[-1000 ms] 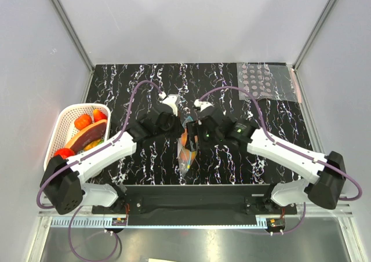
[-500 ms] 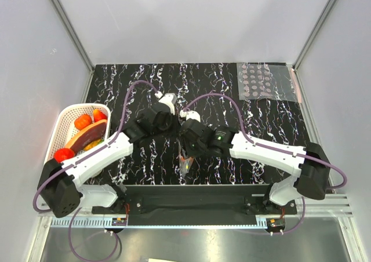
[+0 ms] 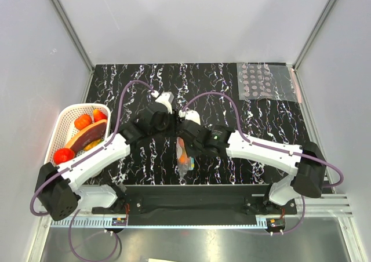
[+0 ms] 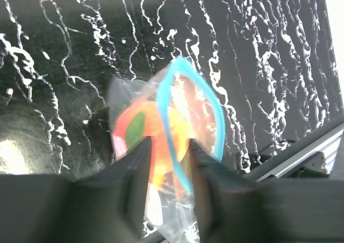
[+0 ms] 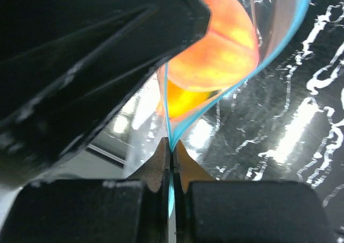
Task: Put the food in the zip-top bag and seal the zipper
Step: Adjust the zipper food storage bag at the center of the board.
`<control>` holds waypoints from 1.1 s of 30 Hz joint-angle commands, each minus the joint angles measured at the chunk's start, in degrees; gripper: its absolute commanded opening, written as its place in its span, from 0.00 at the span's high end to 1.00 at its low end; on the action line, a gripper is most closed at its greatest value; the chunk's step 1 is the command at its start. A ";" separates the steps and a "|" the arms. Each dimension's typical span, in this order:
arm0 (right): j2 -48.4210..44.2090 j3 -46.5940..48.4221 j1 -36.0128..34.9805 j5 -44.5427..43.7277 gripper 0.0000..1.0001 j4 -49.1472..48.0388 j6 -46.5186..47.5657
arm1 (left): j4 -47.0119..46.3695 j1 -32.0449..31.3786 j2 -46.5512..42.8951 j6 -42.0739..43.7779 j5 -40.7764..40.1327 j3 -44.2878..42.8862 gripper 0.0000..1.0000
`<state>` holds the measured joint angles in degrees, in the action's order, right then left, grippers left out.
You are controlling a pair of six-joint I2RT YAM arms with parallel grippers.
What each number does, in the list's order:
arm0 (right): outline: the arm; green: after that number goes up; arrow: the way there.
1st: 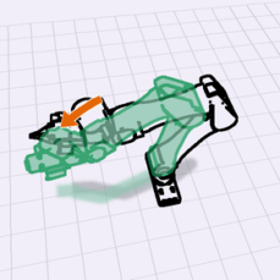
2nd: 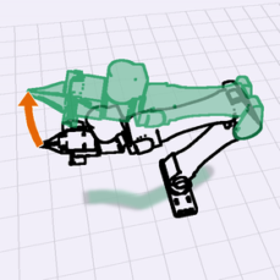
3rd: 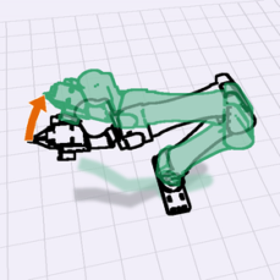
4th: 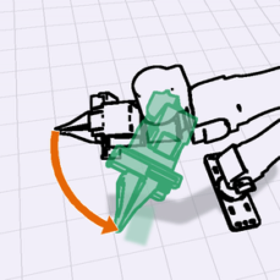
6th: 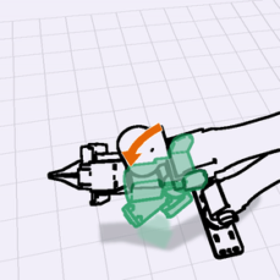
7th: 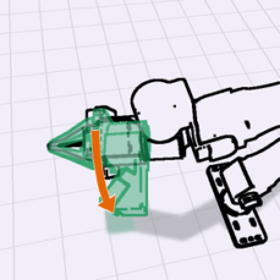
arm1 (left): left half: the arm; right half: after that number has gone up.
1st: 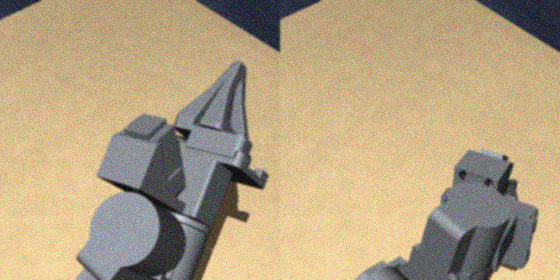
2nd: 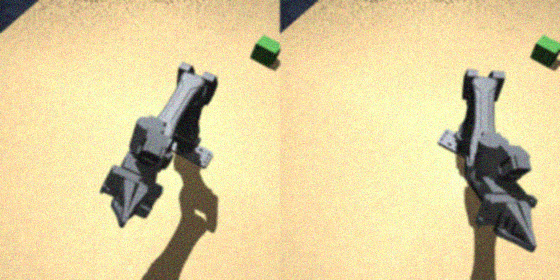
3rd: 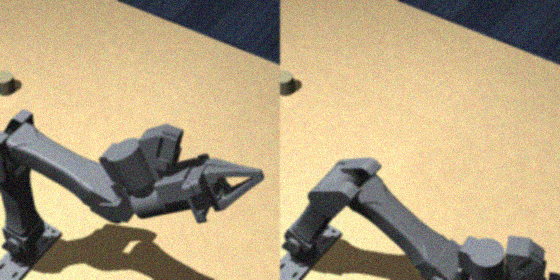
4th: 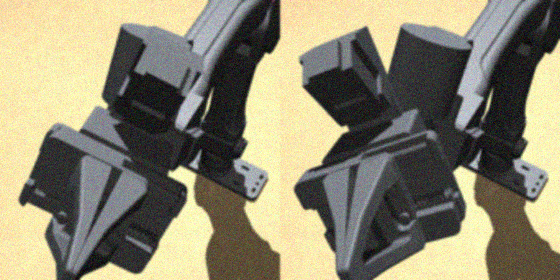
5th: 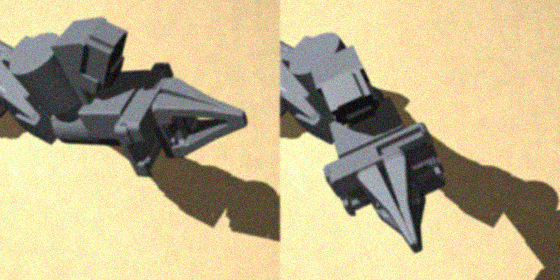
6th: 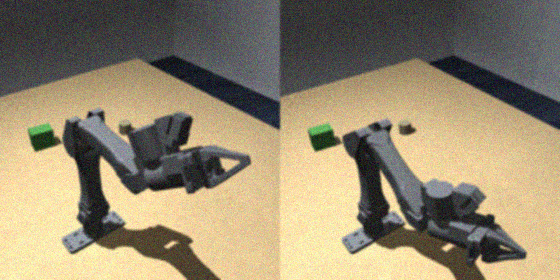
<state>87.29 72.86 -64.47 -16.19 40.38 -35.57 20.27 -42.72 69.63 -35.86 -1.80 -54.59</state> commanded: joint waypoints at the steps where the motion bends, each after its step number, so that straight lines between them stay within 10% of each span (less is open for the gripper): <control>1: -2.73 0.62 -0.31 -2.46 1.00 2.16 3.48 | 1.08 0.00 -3.52 1.75 -3.19 -1.84 0.54; 6: -10.71 -6.56 1.79 1.75 1.00 0.16 12.53 | 4.07 0.79 -8.18 4.83 -5.31 -1.40 0.33; 13: -21.36 -15.81 9.53 15.03 1.00 -4.08 15.71 | 6.18 1.32 -11.70 6.85 -6.54 0.62 0.33; 33: -16.46 -10.74 11.29 16.01 1.00 -2.67 16.67 | 6.71 7.38 -10.74 7.65 -3.74 1.76 0.34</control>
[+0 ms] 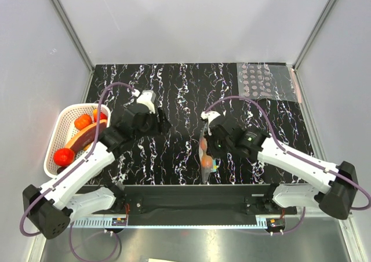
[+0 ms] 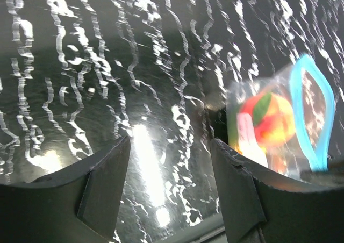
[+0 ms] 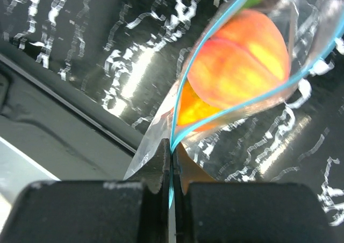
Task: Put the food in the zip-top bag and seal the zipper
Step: Adjust the zipper food storage bag at the center of the board.
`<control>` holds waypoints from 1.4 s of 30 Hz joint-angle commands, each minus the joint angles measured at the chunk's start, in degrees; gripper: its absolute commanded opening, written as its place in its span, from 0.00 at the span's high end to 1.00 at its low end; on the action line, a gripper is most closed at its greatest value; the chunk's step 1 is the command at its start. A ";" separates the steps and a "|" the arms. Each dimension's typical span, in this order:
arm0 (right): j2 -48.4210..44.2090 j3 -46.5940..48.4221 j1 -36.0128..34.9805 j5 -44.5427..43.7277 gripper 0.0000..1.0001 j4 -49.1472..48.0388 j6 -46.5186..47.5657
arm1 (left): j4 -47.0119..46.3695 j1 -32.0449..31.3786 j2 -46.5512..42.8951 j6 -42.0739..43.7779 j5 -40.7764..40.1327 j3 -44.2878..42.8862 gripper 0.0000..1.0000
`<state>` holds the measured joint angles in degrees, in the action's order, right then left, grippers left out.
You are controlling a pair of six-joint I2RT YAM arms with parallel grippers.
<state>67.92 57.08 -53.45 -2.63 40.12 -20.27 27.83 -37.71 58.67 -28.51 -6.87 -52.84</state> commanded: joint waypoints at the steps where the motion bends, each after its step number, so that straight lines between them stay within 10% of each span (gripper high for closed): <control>1: 3.88 5.76 -0.07 5.24 1.00 -2.85 1.46 | -1.98 2.82 0.47 -0.05 4.21 0.63 0.34; 10: 8.54 8.49 -2.97 6.15 0.99 -5.05 1.99 | -9.02 1.51 -1.10 -3.65 14.86 5.11 0.26; 30: 10.30 5.94 -3.94 6.68 0.97 -6.63 2.08 | -12.71 -4.38 10.39 -6.99 9.06 0.54 0.22; 35: 9.43 5.59 -3.94 5.71 0.91 -5.93 1.82 | -11.14 -4.83 12.43 -6.03 4.68 -0.43 0.58; 42: 6.52 5.85 -3.94 1.68 0.55 -5.06 0.68 | -11.31 -4.82 10.58 -4.89 5.20 0.28 1.00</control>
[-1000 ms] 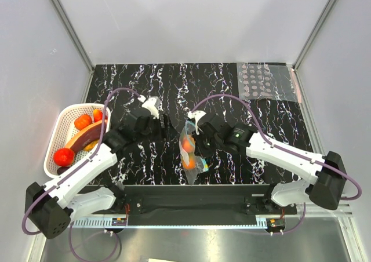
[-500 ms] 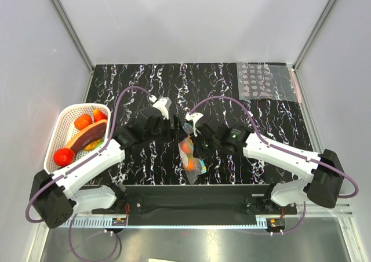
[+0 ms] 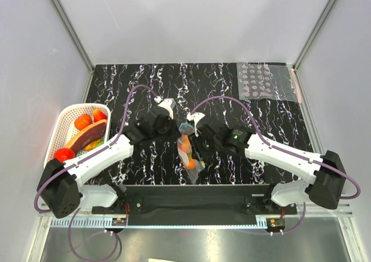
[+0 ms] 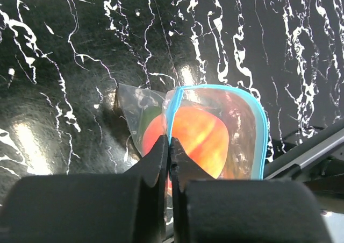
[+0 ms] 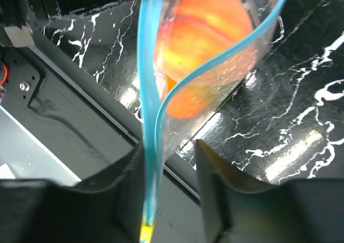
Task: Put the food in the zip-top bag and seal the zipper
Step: Adjust the zipper food storage bag at the center of the board.
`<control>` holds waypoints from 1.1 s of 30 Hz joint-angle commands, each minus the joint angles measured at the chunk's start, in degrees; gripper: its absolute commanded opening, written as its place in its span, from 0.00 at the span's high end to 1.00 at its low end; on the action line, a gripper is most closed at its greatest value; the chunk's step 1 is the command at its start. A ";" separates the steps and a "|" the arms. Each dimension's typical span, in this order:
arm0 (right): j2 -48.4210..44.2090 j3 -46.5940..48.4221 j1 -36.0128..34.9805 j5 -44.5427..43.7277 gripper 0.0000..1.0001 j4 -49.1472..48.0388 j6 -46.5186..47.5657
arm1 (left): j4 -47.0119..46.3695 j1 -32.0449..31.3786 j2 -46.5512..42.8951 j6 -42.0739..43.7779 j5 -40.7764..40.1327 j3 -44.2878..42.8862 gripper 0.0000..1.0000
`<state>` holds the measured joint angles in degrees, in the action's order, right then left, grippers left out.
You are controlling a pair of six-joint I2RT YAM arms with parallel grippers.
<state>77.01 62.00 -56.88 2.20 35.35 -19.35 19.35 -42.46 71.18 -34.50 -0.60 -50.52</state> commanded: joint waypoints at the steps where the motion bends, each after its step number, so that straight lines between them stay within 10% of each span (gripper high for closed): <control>1: -2.57 1.45 -0.51 -3.86 0.52 0.15 -0.85 | -2.83 -0.08 -1.83 1.19 -0.98 -1.95 1.00; 16: 3.83 10.51 3.35 -12.83 0.49 5.60 -6.22 | -3.01 -1.31 -2.27 1.54 -1.51 -1.95 1.00; 25: 7.19 12.09 4.32 -18.01 0.93 8.68 -5.87 | 0.77 -1.49 -3.24 4.00 -3.97 -4.05 0.99; 33: 6.84 10.78 4.68 -19.51 1.00 8.68 -7.62 | 4.81 -1.58 -5.52 9.27 -8.09 -6.60 0.53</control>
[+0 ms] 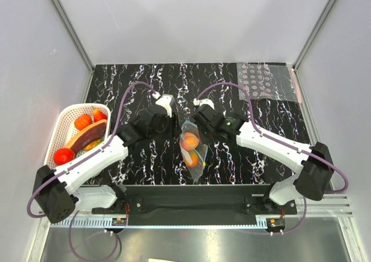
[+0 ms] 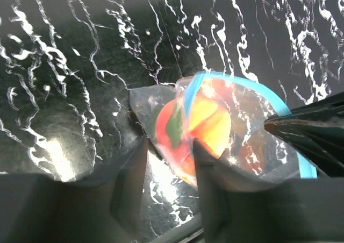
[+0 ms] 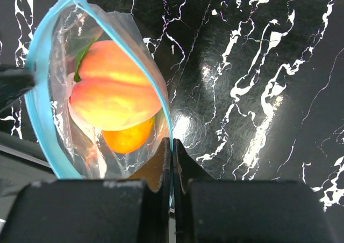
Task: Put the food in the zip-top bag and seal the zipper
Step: Adjust the zipper food storage bag at the center of the board.
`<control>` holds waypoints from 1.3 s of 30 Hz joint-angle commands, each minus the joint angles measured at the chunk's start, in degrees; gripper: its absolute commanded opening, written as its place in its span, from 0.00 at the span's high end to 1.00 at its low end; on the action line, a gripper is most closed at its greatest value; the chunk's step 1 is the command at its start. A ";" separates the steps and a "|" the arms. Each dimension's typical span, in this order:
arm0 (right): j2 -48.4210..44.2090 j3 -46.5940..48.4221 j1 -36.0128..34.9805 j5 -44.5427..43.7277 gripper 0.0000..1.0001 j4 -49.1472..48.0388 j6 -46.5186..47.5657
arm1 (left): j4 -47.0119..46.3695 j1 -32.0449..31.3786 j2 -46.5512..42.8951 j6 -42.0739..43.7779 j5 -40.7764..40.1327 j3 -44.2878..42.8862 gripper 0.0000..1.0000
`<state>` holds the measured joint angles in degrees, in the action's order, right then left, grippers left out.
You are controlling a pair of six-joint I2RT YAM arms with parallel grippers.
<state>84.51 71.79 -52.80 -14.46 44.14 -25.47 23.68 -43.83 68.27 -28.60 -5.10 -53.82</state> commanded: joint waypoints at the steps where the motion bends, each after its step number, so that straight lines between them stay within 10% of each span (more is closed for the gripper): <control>1: -0.75 -0.32 0.68 -2.86 1.00 -0.98 -1.86 | 2.23 -0.20 -2.70 3.98 -4.12 -3.92 0.50; 17: 2.15 -1.30 0.68 -4.35 1.00 -3.89 -4.33 | 8.22 3.30 -3.14 2.41 -12.47 -10.16 0.04; 25: 1.98 -2.70 0.68 -4.87 1.00 -5.38 4.29 | 16.63 11.66 -6.14 2.14 -15.63 -12.35 0.01; 39: 1.01 -8.24 1.47 6.45 1.00 -12.67 7.99 | 16.14 54.54 8.27 -1.88 -4.92 -16.14 0.02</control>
<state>86.98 62.57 -51.83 -13.67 35.29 -18.96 42.26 4.27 73.52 -27.05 -12.51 -67.92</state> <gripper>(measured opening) 0.013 0.987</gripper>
